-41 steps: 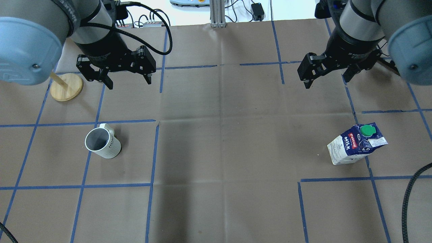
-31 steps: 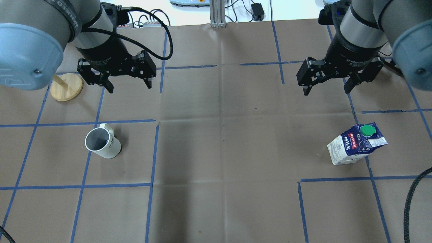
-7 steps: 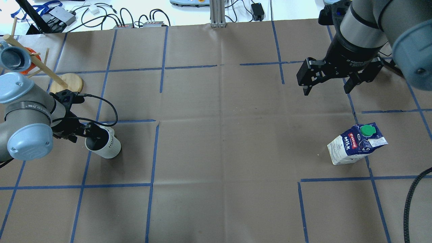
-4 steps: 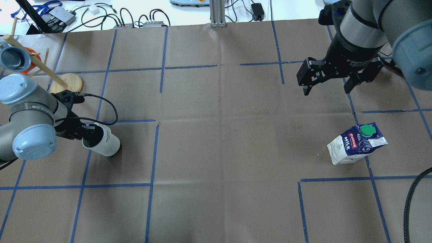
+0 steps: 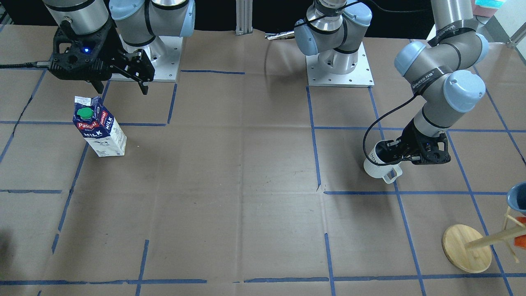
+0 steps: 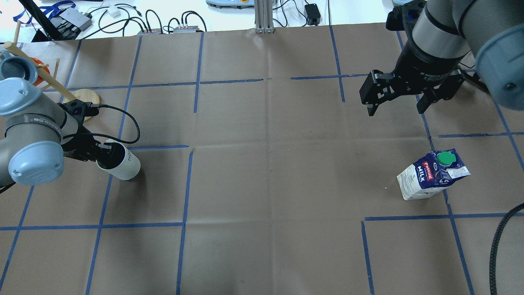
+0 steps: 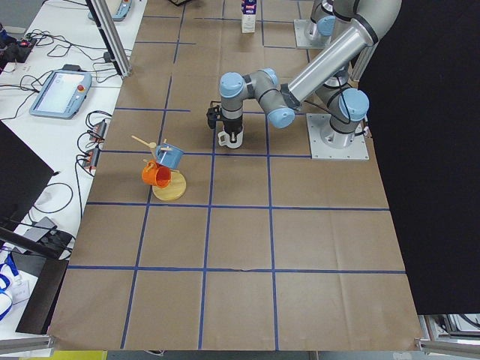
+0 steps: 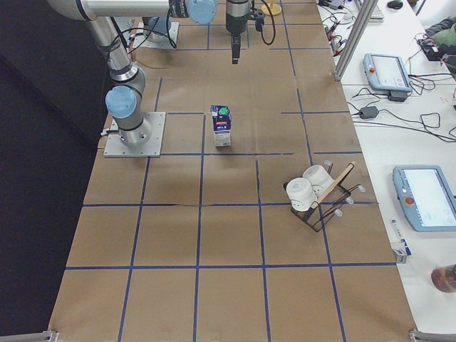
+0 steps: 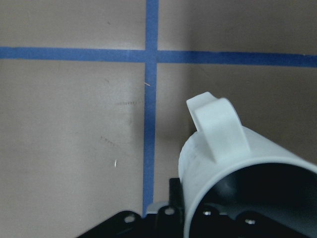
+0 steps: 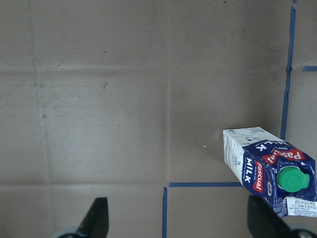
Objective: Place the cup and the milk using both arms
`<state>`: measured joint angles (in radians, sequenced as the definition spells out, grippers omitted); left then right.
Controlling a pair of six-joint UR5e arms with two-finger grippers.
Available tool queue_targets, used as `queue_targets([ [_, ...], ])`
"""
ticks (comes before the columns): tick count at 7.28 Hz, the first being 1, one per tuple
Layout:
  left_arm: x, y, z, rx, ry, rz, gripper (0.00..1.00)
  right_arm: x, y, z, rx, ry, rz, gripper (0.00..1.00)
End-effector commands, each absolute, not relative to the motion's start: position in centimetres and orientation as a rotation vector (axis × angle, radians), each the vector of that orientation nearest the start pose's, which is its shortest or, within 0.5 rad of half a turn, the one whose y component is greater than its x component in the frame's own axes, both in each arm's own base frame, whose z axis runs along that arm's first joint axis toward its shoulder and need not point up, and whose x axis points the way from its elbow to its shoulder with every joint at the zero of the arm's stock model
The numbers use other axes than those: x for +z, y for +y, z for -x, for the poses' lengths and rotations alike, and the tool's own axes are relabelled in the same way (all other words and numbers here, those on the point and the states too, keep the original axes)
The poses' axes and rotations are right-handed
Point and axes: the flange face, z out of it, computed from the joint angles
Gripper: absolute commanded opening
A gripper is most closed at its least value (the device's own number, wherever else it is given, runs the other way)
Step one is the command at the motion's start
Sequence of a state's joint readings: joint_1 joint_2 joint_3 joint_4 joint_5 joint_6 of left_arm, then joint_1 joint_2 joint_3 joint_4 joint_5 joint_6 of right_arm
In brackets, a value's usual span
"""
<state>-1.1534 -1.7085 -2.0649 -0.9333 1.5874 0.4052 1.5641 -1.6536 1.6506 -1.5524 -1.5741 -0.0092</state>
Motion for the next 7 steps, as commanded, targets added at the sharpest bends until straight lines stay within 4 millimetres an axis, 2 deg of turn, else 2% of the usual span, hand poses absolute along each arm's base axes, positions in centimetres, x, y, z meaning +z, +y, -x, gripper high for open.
queue_targets([
  [1,29.0,-52.3,-0.5,0.014,3.114,-0.029,0.02,48.6,-45.6,-13.0,0.024,3.144,0.005,1.00],
  [2,29.8,-53.8,4.4,0.035,3.102,-0.038,0.02,48.6,-45.6,-13.0,0.024,3.144,0.005,1.00],
  [3,29.4,-56.0,9.2,0.038,3.097,-0.114,0.03,48.6,-45.6,-13.0,0.024,3.144,0.005,1.00],
  [5,28.0,-59.7,17.0,0.028,3.102,-0.186,0.03,48.6,-45.6,-13.0,0.024,3.144,0.005,1.00],
  [6,28.2,-61.3,20.3,0.015,3.097,-0.254,0.05,48.6,-45.6,-12.9,0.024,3.146,0.005,1.00],
  [7,27.9,-63.5,22.6,0.014,3.126,-0.283,0.05,48.6,-45.6,-13.0,0.024,3.146,0.007,1.00],
])
